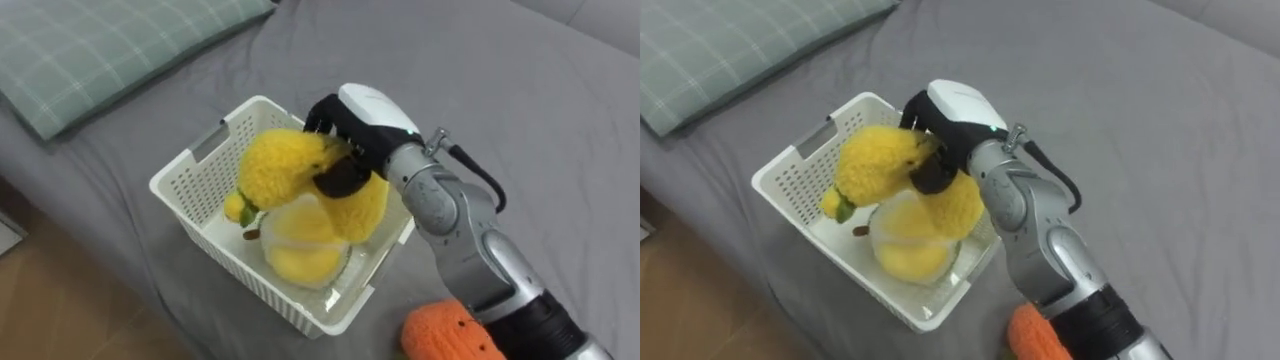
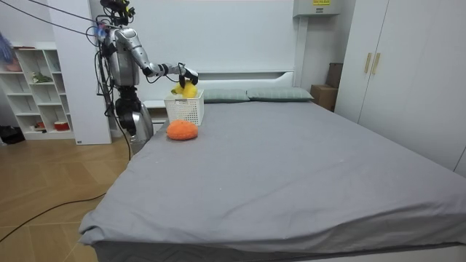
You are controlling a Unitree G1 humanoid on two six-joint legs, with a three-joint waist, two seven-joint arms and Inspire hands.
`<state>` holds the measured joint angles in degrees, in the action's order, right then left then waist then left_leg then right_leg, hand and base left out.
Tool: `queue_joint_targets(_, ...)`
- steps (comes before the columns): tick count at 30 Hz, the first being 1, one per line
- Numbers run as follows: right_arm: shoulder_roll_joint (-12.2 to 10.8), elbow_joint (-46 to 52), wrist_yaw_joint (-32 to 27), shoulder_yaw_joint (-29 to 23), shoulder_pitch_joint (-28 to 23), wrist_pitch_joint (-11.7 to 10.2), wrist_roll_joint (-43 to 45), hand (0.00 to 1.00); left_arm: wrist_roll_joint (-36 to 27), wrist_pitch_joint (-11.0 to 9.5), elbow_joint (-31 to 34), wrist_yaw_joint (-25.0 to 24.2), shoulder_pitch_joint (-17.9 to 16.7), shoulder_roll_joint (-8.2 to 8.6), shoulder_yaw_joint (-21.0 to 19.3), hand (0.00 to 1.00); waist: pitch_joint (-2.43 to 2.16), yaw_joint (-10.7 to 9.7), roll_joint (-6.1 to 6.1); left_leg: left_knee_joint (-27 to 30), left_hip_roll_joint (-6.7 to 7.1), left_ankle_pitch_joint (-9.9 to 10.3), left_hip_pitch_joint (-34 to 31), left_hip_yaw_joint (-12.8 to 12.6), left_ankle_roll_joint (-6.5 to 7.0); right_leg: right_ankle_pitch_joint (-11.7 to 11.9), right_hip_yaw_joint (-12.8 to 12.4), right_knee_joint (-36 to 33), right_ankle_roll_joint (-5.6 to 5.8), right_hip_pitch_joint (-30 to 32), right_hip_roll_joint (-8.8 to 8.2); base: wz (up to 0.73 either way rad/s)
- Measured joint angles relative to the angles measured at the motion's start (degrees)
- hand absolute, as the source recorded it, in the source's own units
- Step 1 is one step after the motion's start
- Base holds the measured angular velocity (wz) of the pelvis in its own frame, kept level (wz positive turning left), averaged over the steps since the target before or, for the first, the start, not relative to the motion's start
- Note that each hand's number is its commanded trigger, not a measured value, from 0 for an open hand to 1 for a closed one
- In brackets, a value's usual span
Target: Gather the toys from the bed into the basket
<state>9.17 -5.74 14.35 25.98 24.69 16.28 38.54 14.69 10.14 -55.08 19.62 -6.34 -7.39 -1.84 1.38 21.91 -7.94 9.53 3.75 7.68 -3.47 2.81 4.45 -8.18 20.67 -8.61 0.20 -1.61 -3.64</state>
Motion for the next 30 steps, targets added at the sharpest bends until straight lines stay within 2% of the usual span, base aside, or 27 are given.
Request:
queue_joint_targets(4, -0.19, -3.13, -0.74, 0.00, 0.23, -0.01, 0.00, 0.00, -0.28, -0.01, -0.10, 0.07, 0.35, 0.11, -0.04, 0.00, 0.03, 0.18, -0.11, 0.04, 0.18, -0.02, 0.07, 0.56, 0.04, -0.03, 1.37, 0.09, 0.06, -0.45, -0.14, 0.08)
queue_joint_targets(14, 0.20, -5.25, -1.60, -0.28, 0.04, -0.41, -2.98, 0.00, -0.09, 0.07, -0.14, 0.05, -0.10, -0.04, -0.46, 0.00, 0.14, -1.23, 0.06, 0.46, 0.24, -0.04, 0.16, 0.49, 0.07, -0.04, 1.29, 0.05, 0.08, -0.74, -0.22, 0.00)
queue_joint_targets(18, 0.39, -5.09, -1.72, -3.90, 0.05, -0.80, -2.82, 0.00, 0.65, 0.08, -0.12, -0.04, -0.77, -0.05, -2.66, 0.00, 0.08, -2.06, -0.01, 0.46, 0.24, -0.04, 0.31, 0.37, 0.07, -0.04, 0.36, 0.03, 0.08, -0.75, -0.13, -0.04)
queue_joint_targets(21, 0.77, -5.02, -2.58, -5.95, 0.01, -0.95, -2.98, 0.00, 0.71, 0.23, -0.03, 0.02, -1.66, -0.18, -3.73, 0.00, 0.10, -2.70, 0.06, 0.15, 0.02, -0.04, 1.01, -0.68, 0.07, -0.04, -0.26, 0.00, 0.08, -0.86, -0.14, -0.11)
queue_joint_targets(24, 1.00, -3.29, -3.38, -9.04, -1.82, -1.95, -3.25, 0.00, 1.02, 0.29, 0.00, 0.11, -2.44, -0.11, -3.73, 0.00, 0.02, -4.87, 0.31, 0.22, 0.12, -0.02, 1.21, -0.51, 0.11, -0.03, -0.17, 0.04, 0.09, -1.29, -0.16, 0.00)
queue_joint_targets(26, 1.33, -1.23, -4.27, -11.58, -4.51, -2.70, -3.35, 0.00, 1.15, 0.33, 0.62, 0.08, -2.74, -0.01, -3.95, 0.00, 0.15, -5.59, 0.77, 0.22, 0.08, 0.00, 1.49, -0.96, 0.13, -0.02, -0.79, 0.02, 0.10, -1.35, -0.15, -0.06)
queue_joint_targets(28, 2.42, -0.47, -5.41, -14.18, -8.13, -3.84, -5.47, 0.00, 1.16, 0.23, 1.22, 0.07, -3.22, 0.24, -4.47, 0.00, -0.20, -6.91, 1.26, 0.10, 0.06, 0.05, 2.18, -1.57, 0.22, 0.00, -2.08, -0.01, 0.14, -1.74, -0.14, -0.15)
queue_joint_targets(30, 2.62, -0.49, -6.43, -16.53, -11.10, -4.30, -7.90, 0.00, 1.13, 0.16, 1.19, 0.22, -3.83, 0.26, -4.94, 0.00, -0.23, -8.07, 1.91, -0.12, -0.07, 0.09, 2.84, -2.47, 0.27, 0.02, -3.29, -0.04, 0.18, -1.90, -0.21, -0.23)
